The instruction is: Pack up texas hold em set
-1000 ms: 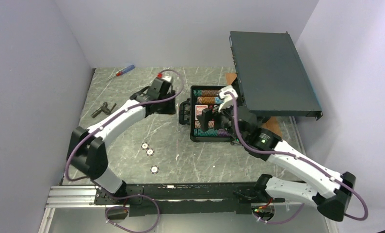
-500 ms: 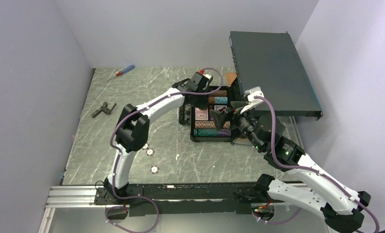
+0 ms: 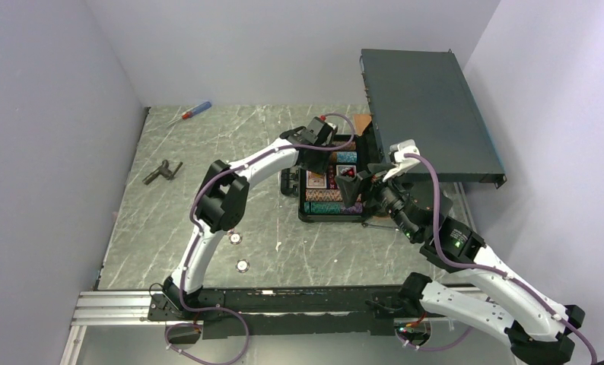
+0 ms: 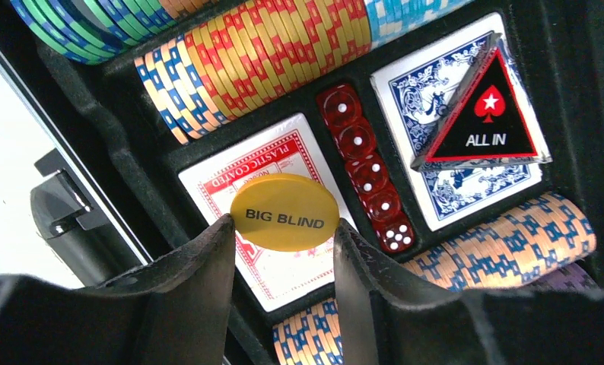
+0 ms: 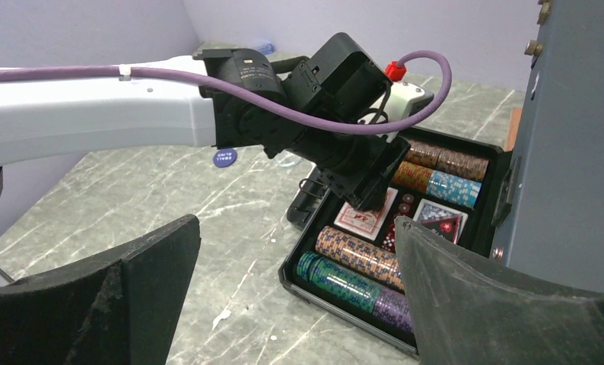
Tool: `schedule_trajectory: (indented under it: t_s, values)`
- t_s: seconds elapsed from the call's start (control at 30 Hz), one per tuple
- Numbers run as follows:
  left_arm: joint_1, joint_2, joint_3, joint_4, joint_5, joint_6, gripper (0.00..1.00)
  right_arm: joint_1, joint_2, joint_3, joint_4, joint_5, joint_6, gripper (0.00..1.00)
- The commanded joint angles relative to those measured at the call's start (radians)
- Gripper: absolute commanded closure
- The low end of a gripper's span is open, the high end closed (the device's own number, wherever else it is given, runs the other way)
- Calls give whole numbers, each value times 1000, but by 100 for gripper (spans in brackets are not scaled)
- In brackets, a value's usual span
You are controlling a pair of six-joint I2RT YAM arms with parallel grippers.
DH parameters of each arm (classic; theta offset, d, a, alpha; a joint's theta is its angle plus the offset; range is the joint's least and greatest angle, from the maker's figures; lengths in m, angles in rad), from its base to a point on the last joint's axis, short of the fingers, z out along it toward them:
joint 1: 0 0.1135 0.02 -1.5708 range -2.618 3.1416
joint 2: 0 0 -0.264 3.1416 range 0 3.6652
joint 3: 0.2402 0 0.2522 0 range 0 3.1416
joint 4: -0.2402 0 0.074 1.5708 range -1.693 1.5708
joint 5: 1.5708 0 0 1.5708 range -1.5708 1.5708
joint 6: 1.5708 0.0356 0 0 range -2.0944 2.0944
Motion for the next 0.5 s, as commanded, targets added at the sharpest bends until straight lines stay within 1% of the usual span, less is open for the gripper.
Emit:
schedule_trajectory:
  t_s: [0.0, 0.17, 0.2, 0.27, 0.37, 0.4, 0.47]
  values:
    - [-4, 23, 67, -13, -43, 38, 49, -1, -16, 4, -11, 19, 21, 0]
    - [4, 30, 79, -24, -54, 49, 26, -2, -1, 15, -12, 10, 28, 0]
    - [7, 25, 80, -26, -52, 49, 23, -1, 4, 19, -12, 8, 28, 0]
    - [14, 6, 74, -35, -53, 43, 21, -1, 12, 25, -6, 2, 30, 0]
    - [33, -67, 31, -50, -49, 31, 21, -1, 31, 31, 7, -6, 26, 0]
    - [42, -106, 3, -50, -37, 23, 21, -1, 42, 34, 12, -9, 24, 0]
    - [68, -209, -102, -27, 1, 4, 22, -1, 70, 40, 25, -23, 17, 0]
